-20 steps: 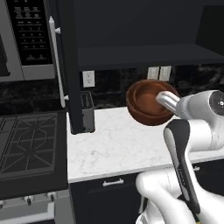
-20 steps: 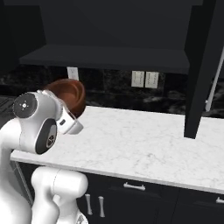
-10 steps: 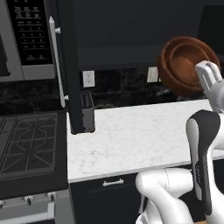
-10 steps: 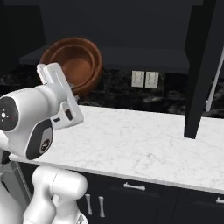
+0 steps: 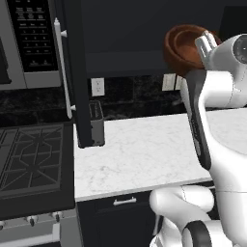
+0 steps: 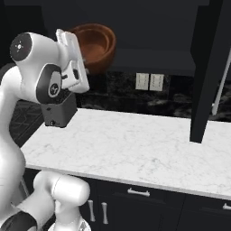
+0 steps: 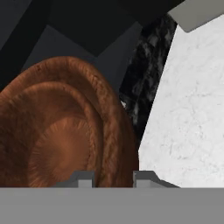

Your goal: Pick up the bowls on the counter and stack them on top of one another in the open cabinet. Place the smaller bowl on top of the larger bowl.

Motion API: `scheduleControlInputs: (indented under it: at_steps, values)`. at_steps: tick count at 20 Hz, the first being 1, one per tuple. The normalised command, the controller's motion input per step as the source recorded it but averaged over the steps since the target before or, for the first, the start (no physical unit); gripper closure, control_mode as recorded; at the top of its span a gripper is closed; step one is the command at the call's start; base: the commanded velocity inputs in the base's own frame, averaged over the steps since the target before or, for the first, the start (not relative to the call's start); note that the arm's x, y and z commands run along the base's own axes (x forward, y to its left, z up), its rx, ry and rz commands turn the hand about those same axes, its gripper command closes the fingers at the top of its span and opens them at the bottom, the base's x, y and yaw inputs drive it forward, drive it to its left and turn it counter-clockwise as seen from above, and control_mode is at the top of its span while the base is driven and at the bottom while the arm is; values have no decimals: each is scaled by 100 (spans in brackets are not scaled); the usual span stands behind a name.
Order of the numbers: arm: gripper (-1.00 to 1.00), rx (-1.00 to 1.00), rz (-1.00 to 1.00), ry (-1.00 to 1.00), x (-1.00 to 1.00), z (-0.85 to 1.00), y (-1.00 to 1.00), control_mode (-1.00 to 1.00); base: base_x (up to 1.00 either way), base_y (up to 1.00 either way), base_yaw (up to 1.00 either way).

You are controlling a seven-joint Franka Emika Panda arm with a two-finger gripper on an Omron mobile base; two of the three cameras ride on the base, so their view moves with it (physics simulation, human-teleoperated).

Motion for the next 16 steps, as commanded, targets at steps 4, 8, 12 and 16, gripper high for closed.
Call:
scheduleControlInputs:
  at_steps: [4,8,12,16]
  values:
    - [100,0,1,21,25,7,0,-100,0,0,0]
    - [100,-1,0,0,34,-19,0,-100,0,0,0]
    - [100,0,0,0,71,-26,0,-100,0,0,0]
    - [100,0,0,0,96,-21,0,-100,0,0,0]
